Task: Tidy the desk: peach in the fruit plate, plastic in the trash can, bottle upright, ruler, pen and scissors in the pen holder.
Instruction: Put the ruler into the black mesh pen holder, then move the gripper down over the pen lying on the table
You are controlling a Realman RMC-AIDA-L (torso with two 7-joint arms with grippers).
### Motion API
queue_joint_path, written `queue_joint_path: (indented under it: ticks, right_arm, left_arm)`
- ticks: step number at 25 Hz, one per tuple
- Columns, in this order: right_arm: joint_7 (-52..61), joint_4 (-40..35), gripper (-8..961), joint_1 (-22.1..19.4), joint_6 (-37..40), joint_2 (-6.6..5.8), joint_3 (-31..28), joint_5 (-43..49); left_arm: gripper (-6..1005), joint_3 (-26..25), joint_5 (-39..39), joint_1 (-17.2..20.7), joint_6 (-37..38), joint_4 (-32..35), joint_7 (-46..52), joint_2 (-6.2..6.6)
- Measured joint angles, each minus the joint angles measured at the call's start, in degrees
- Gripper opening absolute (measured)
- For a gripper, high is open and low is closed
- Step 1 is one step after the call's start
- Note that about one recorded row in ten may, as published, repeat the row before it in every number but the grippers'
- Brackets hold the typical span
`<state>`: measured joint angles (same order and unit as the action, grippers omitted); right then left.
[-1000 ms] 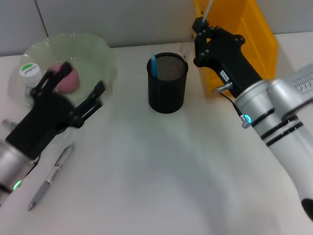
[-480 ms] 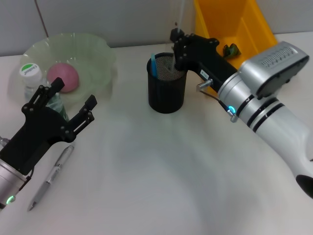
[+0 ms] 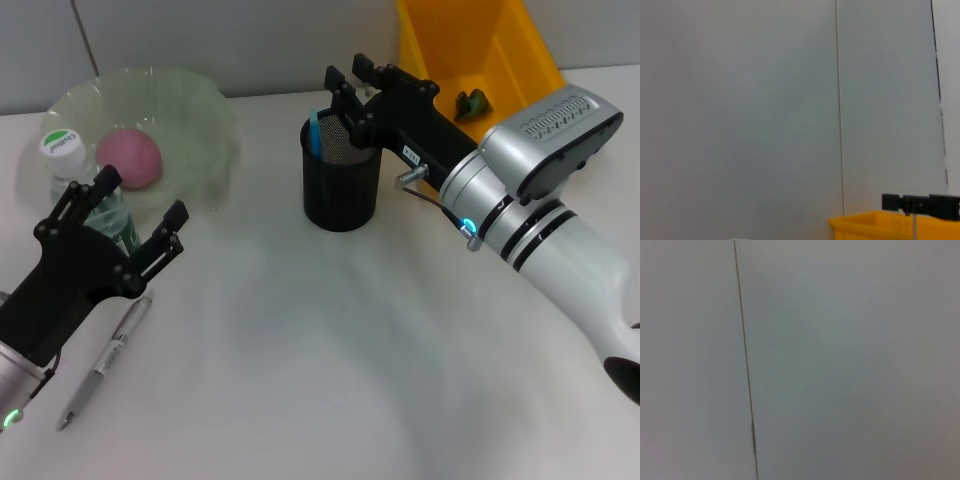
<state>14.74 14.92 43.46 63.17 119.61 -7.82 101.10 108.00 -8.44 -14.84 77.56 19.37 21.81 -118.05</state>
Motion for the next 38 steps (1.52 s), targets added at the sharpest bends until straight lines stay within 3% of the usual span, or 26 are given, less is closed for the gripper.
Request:
queue_joint_path:
  ticks: [4,6,8,10,12,15,16,17,18,23,24,25,26,27,28,32,33,34,37,38]
  right_arm:
    - [0.0,0.0,220,-0.9,2.6,0.01,-0.1,0.0]
    - [0.0,-0.1,280,-2.9,8.3,-0.12,0.1,0.5]
    - [0.0,-0.4,511,-4.7,12.2,-0.21,0.1,1.9]
    - [-0.1,-1.5,607,-8.1,18.8,-0.25,0.1,4.7]
    - [-0.1,-2.1,704,-10.2,22.0,-0.27,0.1,6.0]
    - [-0.1,-2.8,703,-12.5,24.4,-0.31,0.1,6.8]
    - [-0.1,-3.1,702,-13.5,25.2,-0.33,0.1,7.1]
    - [-0.1,-3.1,702,-13.5,25.2,-0.33,0.1,7.1]
    - [-0.1,-4.3,701,-15.5,26.7,-0.34,0.2,8.4]
    - [0.4,-5.7,699,-18.4,27.8,-0.40,0.4,9.6]
    - [0.4,-5.7,699,-18.4,27.8,-0.40,0.4,9.6]
    - [0.4,-5.7,698,-18.7,27.8,-0.41,0.5,9.6]
    - [0.4,-5.9,698,-19.3,27.6,-0.43,0.9,9.7]
    - [0.4,-5.9,698,-19.3,27.6,-0.43,0.9,9.7]
    - [0.4,-6.2,697,-19.8,27.4,-0.43,1.0,9.8]
    - [0.5,-6.5,695,-20.6,27.3,-0.42,1.1,9.8]
    - [0.5,-6.6,695,-20.8,27.4,-0.43,1.1,9.9]
    - [0.5,-6.8,695,-21.0,27.4,-0.46,1.1,9.9]
    - [1.1,-7.4,693,-21.5,27.3,-0.46,1.1,9.9]
    - [1.7,-8.0,693,-21.7,27.2,-0.46,1.1,9.9]
  left_arm:
    - [842,0.1,-2.0,0.4,0.0,0.0,0.1,0.80]
    - [841,-0.1,-3.1,0.9,0.0,0.0,1.2,1.58]
    - [841,0.0,-3.1,1.2,0.1,0.3,1.4,1.83]
    - [841,0.1,-4.0,2.9,0.2,2.5,3.4,2.90]
    - [841,0.1,-4.0,2.9,0.2,2.5,3.4,2.90]
    - [840,0.1,-4.0,2.9,0.2,2.5,3.4,2.90]
    - [840,-0.3,-6.2,4.9,-1.1,6.3,7.0,4.25]
    - [840,-0.3,-6.2,4.9,-1.1,6.3,7.0,4.25]
    - [840,-0.4,-7.7,6.8,-3.5,10.1,9.0,5.11]
    - [839,-0.4,-7.7,6.8,-3.5,10.1,9.0,5.11]
    - [839,-0.5,-9.8,9.7,-8.6,16.4,10.3,5.73]
    - [839,-0.5,-9.8,9.7,-8.6,16.4,10.3,5.73]
    - [839,-0.6,-26.0,20.1,-32.2,42.6,21.8,6.63]
    - [838,-0.6,-26.0,20.1,-32.2,42.6,21.8,6.63]
    - [838,-0.6,-32.2,22.0,-37.0,48.0,27.7,6.78]
    - [838,-0.6,-32.2,22.0,-37.0,48.0,27.7,6.78]
    - [838,-0.7,-51.5,24.6,-43.3,57.9,46.1,6.92]
    - [837,-1.3,-63.5,24.8,-44.0,61.6,58.1,6.79]
    - [837,-1.3,-63.5,24.8,-44.0,61.6,58.1,6.79]
    - [837,-1.8,-69.8,24.8,-43.9,63.5,64.3,6.51]
